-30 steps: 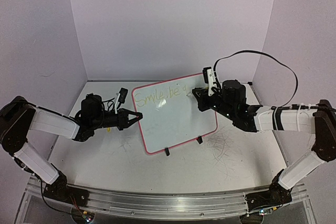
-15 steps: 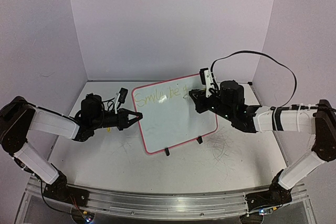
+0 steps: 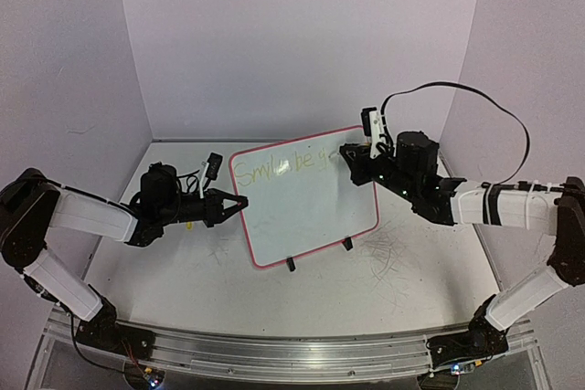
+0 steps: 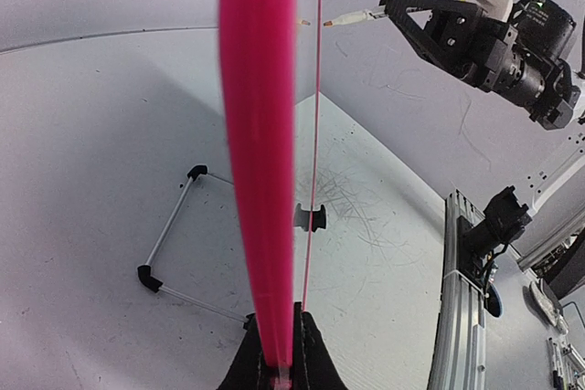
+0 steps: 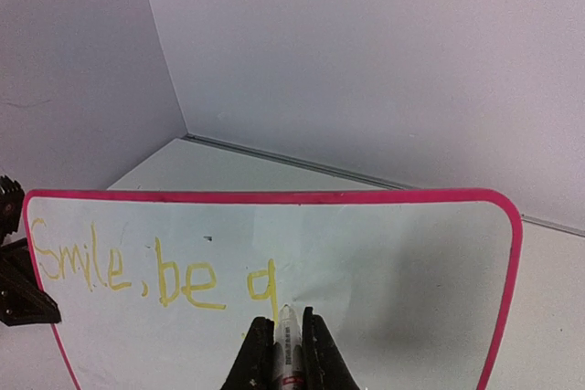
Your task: Write a sentence on the whiteboard
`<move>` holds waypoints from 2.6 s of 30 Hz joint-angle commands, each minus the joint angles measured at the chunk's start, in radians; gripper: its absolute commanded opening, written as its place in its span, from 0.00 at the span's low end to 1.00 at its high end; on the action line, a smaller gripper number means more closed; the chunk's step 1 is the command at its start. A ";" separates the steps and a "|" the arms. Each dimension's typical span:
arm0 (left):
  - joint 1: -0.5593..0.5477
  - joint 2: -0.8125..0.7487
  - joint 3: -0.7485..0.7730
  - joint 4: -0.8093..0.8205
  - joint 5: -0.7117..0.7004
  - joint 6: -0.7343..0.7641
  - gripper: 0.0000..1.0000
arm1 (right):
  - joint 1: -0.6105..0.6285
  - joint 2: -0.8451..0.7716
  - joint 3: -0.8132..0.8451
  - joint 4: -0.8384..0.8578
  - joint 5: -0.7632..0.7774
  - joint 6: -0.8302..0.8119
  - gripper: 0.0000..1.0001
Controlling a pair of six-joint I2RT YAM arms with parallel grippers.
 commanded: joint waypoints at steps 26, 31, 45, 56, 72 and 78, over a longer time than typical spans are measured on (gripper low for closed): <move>0.008 -0.030 0.001 -0.020 -0.055 0.075 0.00 | 0.004 0.049 0.071 0.080 0.078 -0.012 0.00; 0.008 -0.031 -0.001 -0.021 -0.055 0.074 0.00 | 0.004 0.061 0.082 0.079 0.058 -0.017 0.00; 0.008 -0.037 -0.004 -0.022 -0.058 0.075 0.00 | 0.006 0.071 0.067 0.069 0.028 0.005 0.00; 0.007 -0.040 -0.001 -0.022 -0.056 0.075 0.00 | 0.006 0.073 0.064 0.069 0.027 0.001 0.00; 0.008 -0.039 -0.005 -0.022 -0.057 0.075 0.00 | 0.006 0.085 0.078 0.064 0.027 -0.001 0.00; 0.008 -0.038 -0.005 -0.022 -0.057 0.074 0.00 | 0.006 0.086 0.079 0.064 0.027 -0.003 0.00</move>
